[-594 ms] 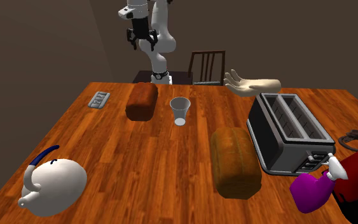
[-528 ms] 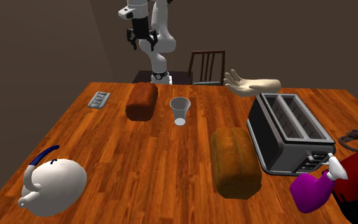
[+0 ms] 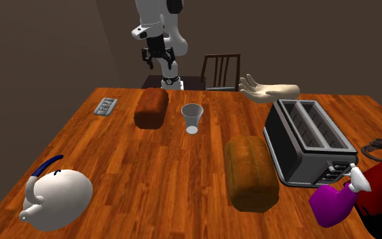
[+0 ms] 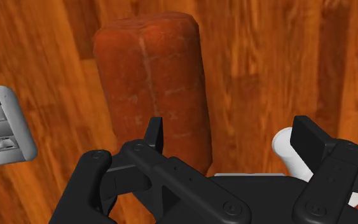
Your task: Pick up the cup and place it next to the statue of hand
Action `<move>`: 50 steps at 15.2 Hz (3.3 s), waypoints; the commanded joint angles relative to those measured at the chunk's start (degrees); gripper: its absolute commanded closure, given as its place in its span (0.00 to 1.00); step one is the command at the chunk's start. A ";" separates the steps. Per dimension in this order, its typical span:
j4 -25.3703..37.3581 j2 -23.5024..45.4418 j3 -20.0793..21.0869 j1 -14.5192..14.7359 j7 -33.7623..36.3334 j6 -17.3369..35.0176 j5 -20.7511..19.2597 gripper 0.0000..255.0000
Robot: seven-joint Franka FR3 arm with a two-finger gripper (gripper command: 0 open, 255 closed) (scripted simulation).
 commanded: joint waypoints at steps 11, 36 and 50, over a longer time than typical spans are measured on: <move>5.22 21.96 2.69 3.71 3.67 19.85 10.63 0.00; 8.61 35.15 4.48 5.80 3.33 31.28 16.01 1.00; 11.73 31.48 4.21 5.50 5.54 24.69 14.53 1.00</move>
